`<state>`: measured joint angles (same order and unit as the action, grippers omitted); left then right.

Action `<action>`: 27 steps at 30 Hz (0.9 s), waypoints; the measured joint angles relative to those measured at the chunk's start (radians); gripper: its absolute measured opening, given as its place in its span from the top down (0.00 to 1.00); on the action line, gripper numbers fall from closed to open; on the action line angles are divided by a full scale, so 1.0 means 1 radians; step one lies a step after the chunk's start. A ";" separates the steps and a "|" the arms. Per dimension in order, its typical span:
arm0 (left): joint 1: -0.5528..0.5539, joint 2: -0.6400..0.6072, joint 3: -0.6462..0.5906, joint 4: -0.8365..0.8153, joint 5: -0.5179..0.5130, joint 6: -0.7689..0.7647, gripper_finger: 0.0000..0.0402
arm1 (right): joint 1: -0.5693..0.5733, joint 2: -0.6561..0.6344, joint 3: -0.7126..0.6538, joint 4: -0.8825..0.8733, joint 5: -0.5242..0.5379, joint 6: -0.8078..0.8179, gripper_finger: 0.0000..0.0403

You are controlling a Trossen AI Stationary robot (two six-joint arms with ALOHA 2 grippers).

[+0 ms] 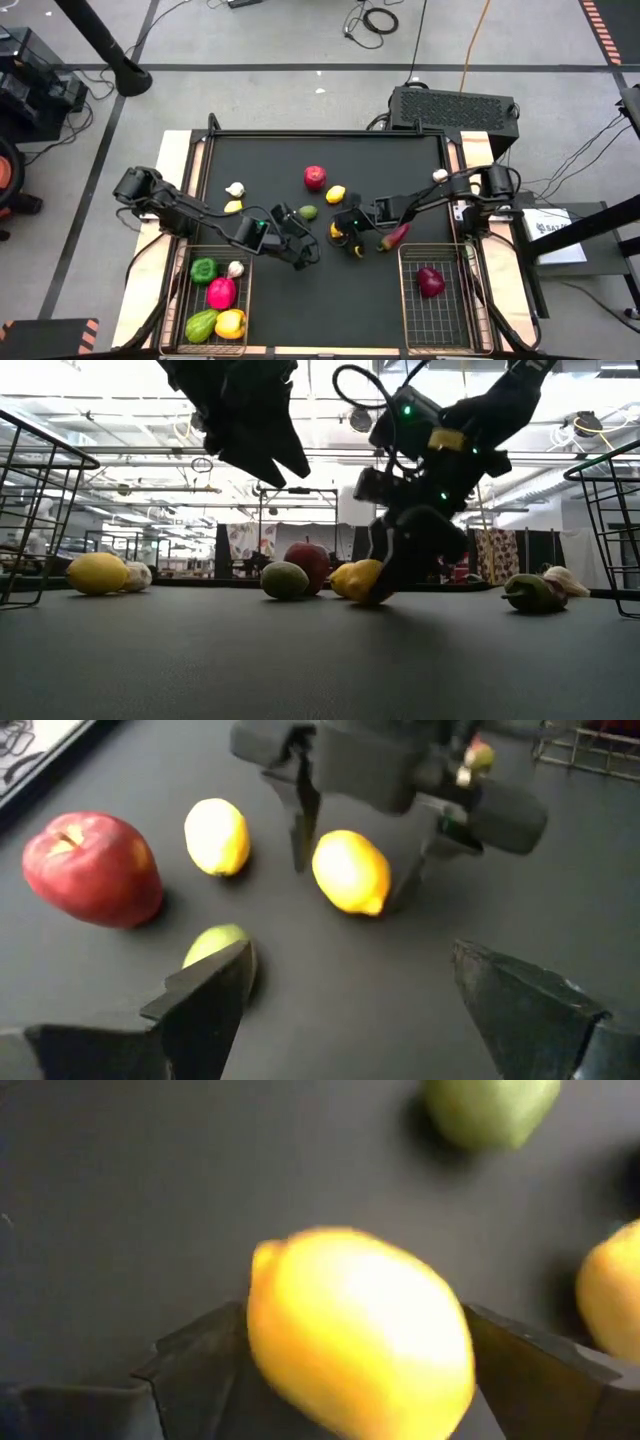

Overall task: Sort produce into baskets
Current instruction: Put the bottom lemon into the right gold wire basket

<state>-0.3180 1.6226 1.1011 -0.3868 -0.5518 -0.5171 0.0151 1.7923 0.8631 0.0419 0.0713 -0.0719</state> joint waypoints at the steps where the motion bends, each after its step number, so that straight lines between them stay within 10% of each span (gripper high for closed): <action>1: 0.000 -0.001 0.000 0.000 -0.001 0.000 0.13 | -0.003 0.010 -0.001 0.001 -0.001 -0.001 0.12; 27: -0.001 0.000 0.000 -0.006 -0.007 0.016 0.13 | 0.011 -0.092 0.013 -0.033 -0.052 0.088 0.37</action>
<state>-0.3191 1.6223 1.1011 -0.3932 -0.5585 -0.5011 0.0264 1.7001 0.8761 0.0087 0.0198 0.0164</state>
